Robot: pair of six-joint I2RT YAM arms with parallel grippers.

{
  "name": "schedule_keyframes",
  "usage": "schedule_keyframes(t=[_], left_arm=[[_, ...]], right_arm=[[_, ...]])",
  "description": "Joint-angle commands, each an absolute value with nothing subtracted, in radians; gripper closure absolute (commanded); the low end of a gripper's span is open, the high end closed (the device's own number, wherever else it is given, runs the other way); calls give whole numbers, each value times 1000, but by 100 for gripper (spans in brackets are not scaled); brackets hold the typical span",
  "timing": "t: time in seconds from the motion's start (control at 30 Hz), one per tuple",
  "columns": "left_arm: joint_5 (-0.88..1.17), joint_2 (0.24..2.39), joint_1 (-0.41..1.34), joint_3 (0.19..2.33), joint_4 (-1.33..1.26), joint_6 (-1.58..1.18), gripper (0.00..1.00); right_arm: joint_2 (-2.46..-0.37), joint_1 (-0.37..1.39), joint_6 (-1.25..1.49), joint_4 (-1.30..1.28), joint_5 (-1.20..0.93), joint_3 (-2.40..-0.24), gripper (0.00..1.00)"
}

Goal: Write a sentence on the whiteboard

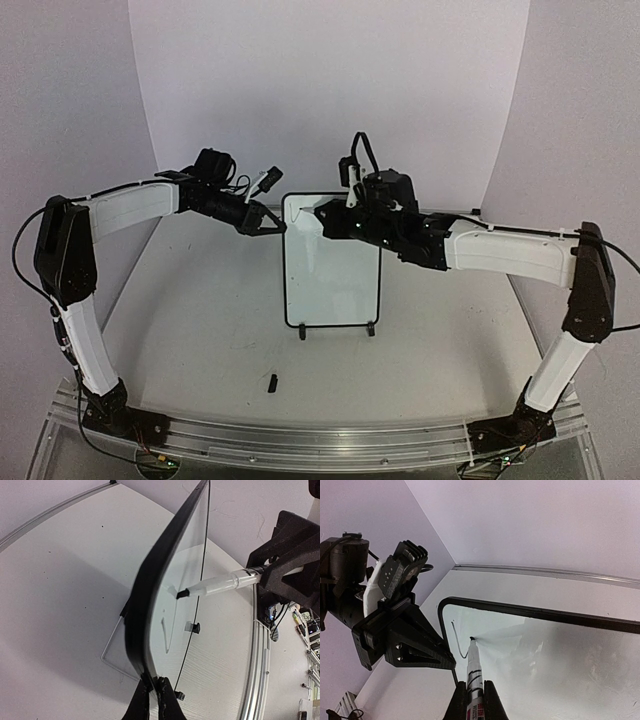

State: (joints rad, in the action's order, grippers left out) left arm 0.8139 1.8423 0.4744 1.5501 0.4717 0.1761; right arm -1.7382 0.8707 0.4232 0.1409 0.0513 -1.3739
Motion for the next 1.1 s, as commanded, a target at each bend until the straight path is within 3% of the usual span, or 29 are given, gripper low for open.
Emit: schedule_keyframes(t=[0.0,0.43,1.07], left_arm=[[769,1832,499,1552,526,250,100],[763,1830,499,1554,529,253,100],[759,1826,500,1552,534,258,100]], right_arm=[[-1718,853,427,162,115,-1365,100],[-1680,854,460,141,112,-1267,100],[-1668,854,448,156,152,-1326,100]])
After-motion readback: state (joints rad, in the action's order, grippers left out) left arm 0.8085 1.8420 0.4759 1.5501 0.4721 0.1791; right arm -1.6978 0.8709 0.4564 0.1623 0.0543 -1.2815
